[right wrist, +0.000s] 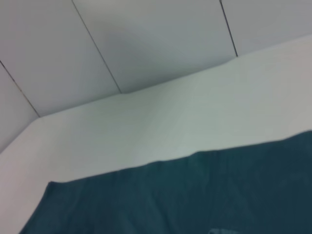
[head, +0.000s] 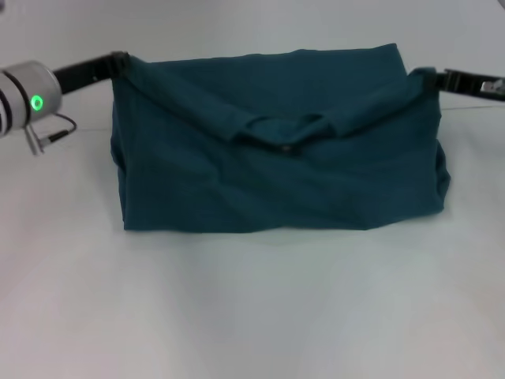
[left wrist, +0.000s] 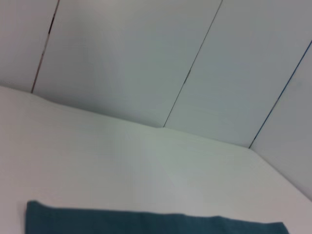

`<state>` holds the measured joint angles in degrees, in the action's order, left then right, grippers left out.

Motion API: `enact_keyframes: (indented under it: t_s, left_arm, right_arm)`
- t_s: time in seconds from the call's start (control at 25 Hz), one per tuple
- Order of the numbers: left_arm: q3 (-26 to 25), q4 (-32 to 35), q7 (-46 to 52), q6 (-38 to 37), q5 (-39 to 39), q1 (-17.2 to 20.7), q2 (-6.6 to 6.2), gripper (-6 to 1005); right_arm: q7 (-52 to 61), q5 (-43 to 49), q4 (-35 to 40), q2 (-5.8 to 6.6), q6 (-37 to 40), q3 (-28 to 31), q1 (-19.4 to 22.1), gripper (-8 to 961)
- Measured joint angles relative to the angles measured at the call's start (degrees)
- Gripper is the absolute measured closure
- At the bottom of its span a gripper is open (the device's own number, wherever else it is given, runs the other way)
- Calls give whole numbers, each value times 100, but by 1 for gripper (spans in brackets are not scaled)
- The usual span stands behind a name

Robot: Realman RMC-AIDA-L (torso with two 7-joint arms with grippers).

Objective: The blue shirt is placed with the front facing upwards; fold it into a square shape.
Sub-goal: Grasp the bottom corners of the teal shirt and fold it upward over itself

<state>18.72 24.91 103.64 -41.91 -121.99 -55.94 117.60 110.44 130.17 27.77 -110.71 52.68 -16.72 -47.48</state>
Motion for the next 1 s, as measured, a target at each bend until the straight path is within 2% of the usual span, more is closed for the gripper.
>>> enact_keyframes:
  t_s: [0.36, 0.72, 0.96, 1.0]
  left_arm:
    - [18, -162, -448, 225, 88, 45, 237, 942]
    - [22, -216, -669, 291, 98, 76, 283, 911]
    - [98, -222, -843, 291, 98, 91, 361, 890]
    - [100, -222, -864, 290, 98, 92, 368, 886]
  right_arm:
    - [-222, -60, -419, -82, -405, -22, -4, 920]
    - [-269, -63, -479, -142, -553, -25, -2, 921]
    - [-264, -45, -522, -195, -737, -40, -15, 921]
    - [-266, -38, -537, -197, -746, -62, -15, 897]
